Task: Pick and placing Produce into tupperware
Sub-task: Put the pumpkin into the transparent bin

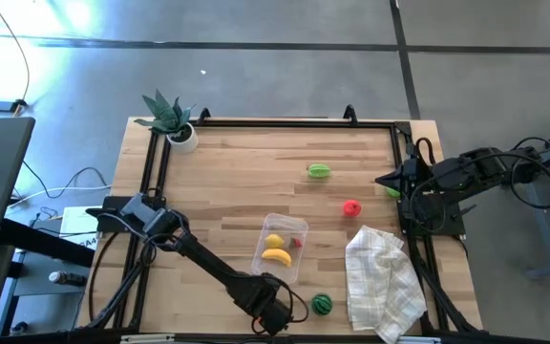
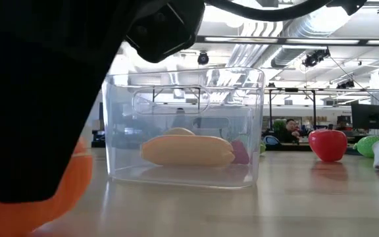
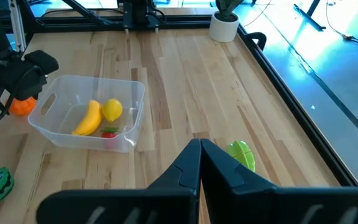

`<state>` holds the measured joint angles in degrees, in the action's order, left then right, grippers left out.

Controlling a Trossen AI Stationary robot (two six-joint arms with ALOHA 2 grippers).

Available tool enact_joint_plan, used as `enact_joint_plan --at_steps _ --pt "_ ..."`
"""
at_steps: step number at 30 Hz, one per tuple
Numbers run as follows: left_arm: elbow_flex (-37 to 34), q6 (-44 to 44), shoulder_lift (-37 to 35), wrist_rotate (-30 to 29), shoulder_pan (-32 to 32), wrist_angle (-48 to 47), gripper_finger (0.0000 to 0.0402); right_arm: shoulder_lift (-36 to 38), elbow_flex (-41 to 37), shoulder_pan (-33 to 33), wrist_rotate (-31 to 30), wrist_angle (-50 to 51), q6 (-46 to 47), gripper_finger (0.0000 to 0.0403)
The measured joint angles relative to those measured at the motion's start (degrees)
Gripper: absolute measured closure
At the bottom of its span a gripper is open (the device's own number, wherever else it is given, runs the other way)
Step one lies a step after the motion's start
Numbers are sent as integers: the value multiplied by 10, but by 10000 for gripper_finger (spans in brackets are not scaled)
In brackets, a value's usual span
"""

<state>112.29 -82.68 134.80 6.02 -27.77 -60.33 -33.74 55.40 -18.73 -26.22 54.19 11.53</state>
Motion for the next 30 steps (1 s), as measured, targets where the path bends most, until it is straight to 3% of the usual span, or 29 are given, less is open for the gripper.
enact_joint_plan --at_steps 18,30 --pt "0 4 0 -22 -4 -9 82 0 0 0 0 0 0 403" --pt "0 0 5 -19 -9 -7 120 0 0 0 0 0 0 403"
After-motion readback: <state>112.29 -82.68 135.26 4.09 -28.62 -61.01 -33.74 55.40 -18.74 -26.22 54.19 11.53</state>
